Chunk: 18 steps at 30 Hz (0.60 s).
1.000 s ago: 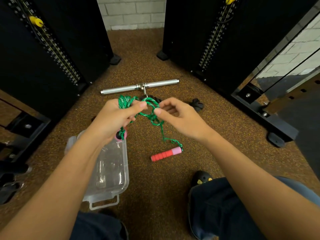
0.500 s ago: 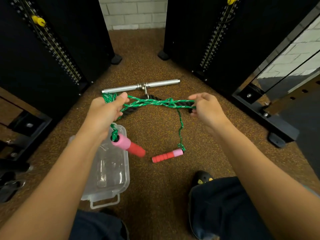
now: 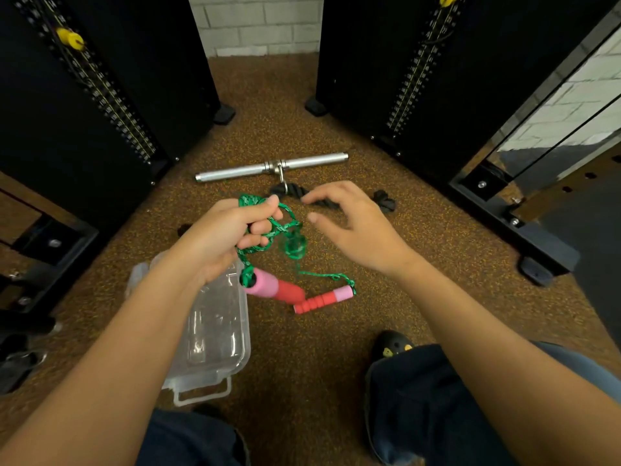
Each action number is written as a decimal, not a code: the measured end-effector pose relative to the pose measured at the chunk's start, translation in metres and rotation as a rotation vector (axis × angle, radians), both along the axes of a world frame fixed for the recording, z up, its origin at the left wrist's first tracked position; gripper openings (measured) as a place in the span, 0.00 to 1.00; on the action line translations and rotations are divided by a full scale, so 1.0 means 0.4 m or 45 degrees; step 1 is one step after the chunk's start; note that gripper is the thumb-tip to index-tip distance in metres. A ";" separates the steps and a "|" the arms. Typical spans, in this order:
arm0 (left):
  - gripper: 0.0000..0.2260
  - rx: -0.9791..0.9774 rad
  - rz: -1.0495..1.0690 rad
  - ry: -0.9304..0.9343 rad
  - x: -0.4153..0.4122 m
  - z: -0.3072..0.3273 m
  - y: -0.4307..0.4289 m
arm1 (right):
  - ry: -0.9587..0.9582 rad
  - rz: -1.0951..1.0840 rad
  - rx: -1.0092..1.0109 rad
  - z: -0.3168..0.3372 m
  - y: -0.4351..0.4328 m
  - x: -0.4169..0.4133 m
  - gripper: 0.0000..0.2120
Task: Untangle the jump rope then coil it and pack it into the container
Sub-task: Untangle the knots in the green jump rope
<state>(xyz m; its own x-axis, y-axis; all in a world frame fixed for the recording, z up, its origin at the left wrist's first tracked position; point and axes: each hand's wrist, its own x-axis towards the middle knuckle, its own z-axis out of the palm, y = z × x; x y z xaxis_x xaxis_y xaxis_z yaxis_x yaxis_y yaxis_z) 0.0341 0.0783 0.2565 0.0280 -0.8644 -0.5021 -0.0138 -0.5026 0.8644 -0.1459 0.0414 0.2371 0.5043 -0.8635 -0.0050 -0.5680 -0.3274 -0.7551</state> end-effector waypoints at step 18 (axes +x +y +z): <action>0.14 0.083 -0.017 0.010 0.002 0.010 -0.003 | -0.313 0.016 0.442 0.005 0.009 0.005 0.11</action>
<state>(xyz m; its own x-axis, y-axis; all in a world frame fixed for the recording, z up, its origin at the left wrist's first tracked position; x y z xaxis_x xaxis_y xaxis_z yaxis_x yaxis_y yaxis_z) 0.0349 0.0771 0.2605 0.0123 -0.8303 -0.5572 -0.0145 -0.5574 0.8301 -0.1437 0.0449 0.2390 0.5371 -0.8256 -0.1727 -0.3549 -0.0354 -0.9342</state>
